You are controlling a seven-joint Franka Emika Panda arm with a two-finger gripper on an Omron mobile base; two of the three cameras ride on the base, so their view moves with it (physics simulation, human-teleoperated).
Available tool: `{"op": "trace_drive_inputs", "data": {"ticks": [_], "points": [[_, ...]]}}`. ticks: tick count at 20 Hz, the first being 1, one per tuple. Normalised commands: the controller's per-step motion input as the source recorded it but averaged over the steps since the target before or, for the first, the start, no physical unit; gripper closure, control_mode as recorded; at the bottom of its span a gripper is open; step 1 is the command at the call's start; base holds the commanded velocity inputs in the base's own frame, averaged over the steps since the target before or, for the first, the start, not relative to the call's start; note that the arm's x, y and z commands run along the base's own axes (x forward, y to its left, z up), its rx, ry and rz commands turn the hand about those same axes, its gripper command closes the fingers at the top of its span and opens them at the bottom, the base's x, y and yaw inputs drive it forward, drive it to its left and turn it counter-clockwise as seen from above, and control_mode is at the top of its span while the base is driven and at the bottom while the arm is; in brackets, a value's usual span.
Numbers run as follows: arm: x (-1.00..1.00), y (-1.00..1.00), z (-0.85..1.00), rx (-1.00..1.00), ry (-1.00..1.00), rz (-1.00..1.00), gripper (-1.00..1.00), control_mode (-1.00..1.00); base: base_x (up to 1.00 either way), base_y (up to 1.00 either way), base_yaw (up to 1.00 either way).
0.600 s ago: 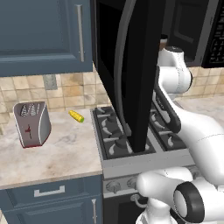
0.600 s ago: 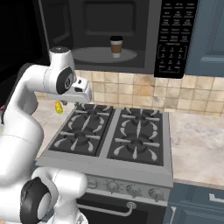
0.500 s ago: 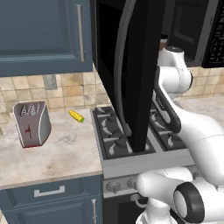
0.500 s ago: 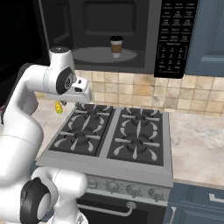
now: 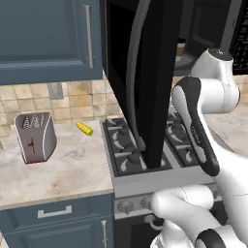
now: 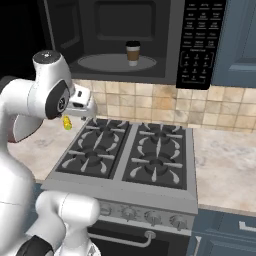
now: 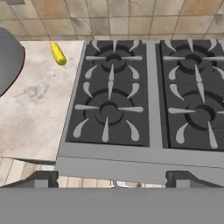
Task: Close the microwave door.
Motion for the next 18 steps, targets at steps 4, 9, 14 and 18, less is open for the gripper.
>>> {"op": "trace_drive_inputs", "data": {"ticks": [4,9,14,18], "points": [[-0.83,-0.15,0.74,0.01,-0.28,-0.07,-1.00,-1.00,0.00,0.00,0.00],[-0.98,-0.15,0.70,0.00,-0.24,-0.08,-1.00,-1.00,0.00,0.00,0.00],[-1.00,-0.06,0.42,-0.01,-0.20,-0.09,-1.00,-1.00,0.00,0.00,0.00],[-1.00,0.03,0.29,-0.05,-0.19,-0.08,-1.00,-1.00,0.00,0.00,0.00]]}}
